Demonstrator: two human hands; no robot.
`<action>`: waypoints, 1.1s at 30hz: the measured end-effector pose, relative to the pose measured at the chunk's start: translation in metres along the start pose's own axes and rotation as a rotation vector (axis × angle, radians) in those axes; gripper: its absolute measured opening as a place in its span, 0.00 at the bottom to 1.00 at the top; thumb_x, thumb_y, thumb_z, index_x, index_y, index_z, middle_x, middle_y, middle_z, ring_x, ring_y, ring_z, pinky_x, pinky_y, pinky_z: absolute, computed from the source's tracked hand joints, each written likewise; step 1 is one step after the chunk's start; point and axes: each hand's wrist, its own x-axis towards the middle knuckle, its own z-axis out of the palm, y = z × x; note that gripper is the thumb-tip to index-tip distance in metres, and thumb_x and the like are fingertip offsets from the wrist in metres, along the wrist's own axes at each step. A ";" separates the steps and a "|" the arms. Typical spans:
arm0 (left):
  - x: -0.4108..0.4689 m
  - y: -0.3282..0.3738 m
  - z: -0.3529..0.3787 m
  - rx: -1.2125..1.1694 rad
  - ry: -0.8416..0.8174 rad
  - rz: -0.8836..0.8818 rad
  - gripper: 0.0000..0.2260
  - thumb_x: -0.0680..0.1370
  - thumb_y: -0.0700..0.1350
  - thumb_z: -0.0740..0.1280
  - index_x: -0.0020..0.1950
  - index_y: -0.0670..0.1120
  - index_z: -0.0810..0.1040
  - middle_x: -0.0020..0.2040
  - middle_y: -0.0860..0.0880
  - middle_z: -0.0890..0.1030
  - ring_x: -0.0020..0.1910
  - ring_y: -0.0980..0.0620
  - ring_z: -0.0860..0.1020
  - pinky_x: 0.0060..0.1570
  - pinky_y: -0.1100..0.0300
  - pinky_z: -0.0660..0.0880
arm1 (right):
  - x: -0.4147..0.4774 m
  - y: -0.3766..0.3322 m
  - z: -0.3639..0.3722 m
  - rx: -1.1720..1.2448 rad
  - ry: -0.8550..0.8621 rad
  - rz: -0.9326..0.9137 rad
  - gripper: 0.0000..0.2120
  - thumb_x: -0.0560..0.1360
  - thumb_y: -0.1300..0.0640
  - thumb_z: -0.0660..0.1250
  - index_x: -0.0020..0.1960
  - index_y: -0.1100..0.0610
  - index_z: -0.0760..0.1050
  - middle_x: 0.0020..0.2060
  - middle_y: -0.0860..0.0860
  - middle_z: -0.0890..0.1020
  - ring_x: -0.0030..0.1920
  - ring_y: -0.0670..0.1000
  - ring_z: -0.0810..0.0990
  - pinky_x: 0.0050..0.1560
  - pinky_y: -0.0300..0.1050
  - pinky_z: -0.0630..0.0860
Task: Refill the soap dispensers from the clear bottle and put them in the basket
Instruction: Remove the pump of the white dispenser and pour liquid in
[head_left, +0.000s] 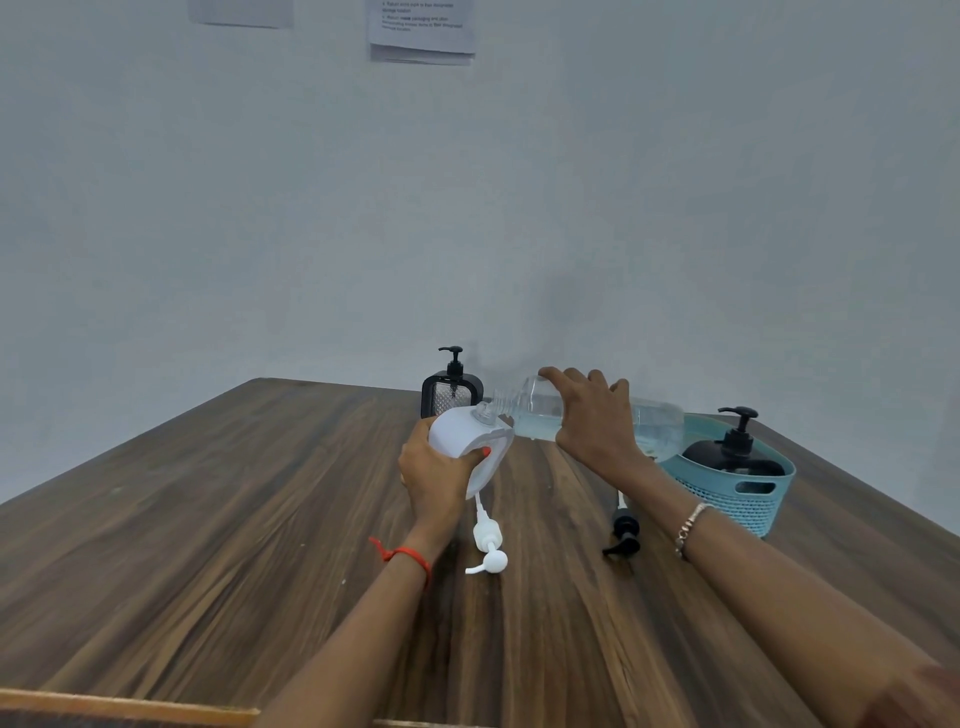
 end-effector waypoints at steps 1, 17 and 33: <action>0.000 0.000 0.000 0.001 0.000 0.000 0.23 0.62 0.41 0.79 0.55 0.43 0.76 0.51 0.45 0.80 0.50 0.47 0.77 0.46 0.56 0.73 | 0.000 0.000 0.000 0.000 0.001 -0.001 0.34 0.64 0.66 0.63 0.68 0.49 0.64 0.56 0.50 0.77 0.54 0.56 0.73 0.52 0.52 0.64; 0.004 -0.003 -0.001 0.018 0.010 0.011 0.25 0.62 0.42 0.79 0.56 0.42 0.76 0.52 0.45 0.80 0.51 0.47 0.77 0.49 0.53 0.75 | 0.002 -0.002 0.001 -0.001 0.020 -0.012 0.32 0.64 0.66 0.64 0.67 0.50 0.65 0.54 0.51 0.78 0.52 0.57 0.74 0.50 0.51 0.64; 0.004 -0.005 -0.006 -0.010 0.019 0.009 0.24 0.62 0.41 0.79 0.55 0.43 0.77 0.48 0.51 0.78 0.47 0.50 0.75 0.47 0.54 0.75 | 0.002 -0.007 0.001 -0.008 0.013 -0.024 0.31 0.66 0.64 0.64 0.68 0.49 0.65 0.56 0.50 0.78 0.53 0.56 0.73 0.52 0.52 0.65</action>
